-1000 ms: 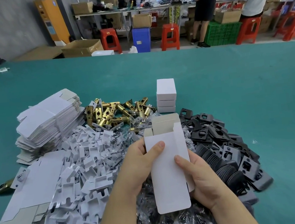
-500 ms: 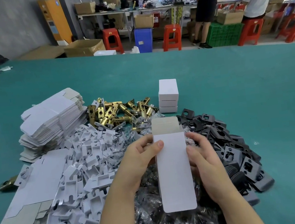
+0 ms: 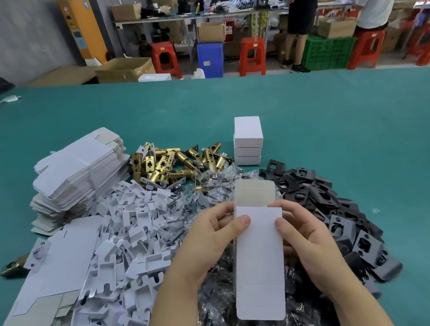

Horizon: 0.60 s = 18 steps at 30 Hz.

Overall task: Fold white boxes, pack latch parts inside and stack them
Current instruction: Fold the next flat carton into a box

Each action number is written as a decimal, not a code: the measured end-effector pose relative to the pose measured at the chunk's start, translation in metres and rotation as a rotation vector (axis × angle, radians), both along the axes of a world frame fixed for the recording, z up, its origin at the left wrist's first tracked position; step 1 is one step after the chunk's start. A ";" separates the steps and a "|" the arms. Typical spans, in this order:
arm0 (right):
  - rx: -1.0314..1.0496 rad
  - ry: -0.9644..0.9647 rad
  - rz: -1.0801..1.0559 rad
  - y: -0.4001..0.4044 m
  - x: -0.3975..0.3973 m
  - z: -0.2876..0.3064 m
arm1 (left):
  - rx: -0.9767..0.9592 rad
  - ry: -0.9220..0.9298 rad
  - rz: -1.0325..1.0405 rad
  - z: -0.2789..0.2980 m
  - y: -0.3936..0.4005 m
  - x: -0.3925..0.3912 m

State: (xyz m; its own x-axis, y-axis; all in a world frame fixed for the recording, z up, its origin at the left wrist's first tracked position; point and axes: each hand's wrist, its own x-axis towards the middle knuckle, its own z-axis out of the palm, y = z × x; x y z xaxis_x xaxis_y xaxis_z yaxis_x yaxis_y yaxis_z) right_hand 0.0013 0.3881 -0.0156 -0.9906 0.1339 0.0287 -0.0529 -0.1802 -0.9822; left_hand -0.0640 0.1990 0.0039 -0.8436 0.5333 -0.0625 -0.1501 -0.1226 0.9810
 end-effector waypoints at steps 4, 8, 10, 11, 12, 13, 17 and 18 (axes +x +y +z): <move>-0.005 0.000 0.012 -0.001 -0.001 -0.003 | -0.016 0.034 0.140 -0.005 0.002 -0.002; -0.023 0.005 -0.006 -0.001 -0.002 -0.005 | -0.012 0.082 0.266 -0.009 0.001 -0.004; -0.026 0.008 -0.014 -0.001 -0.003 -0.004 | -0.015 0.085 0.269 -0.010 0.001 -0.004; -0.024 0.007 -0.020 -0.002 -0.003 -0.004 | -0.021 0.091 0.264 -0.011 0.001 -0.003; -0.021 0.005 -0.027 -0.002 -0.003 -0.004 | -0.033 0.099 0.258 -0.011 0.001 -0.003; -0.018 0.002 -0.032 -0.002 -0.003 -0.004 | -0.048 0.107 0.252 -0.011 0.001 -0.003; -0.035 -0.006 -0.040 -0.002 -0.002 -0.003 | -0.113 0.129 0.221 -0.013 -0.001 -0.002; -0.042 -0.007 -0.041 -0.002 -0.002 -0.003 | -0.125 0.131 0.218 -0.013 -0.001 -0.002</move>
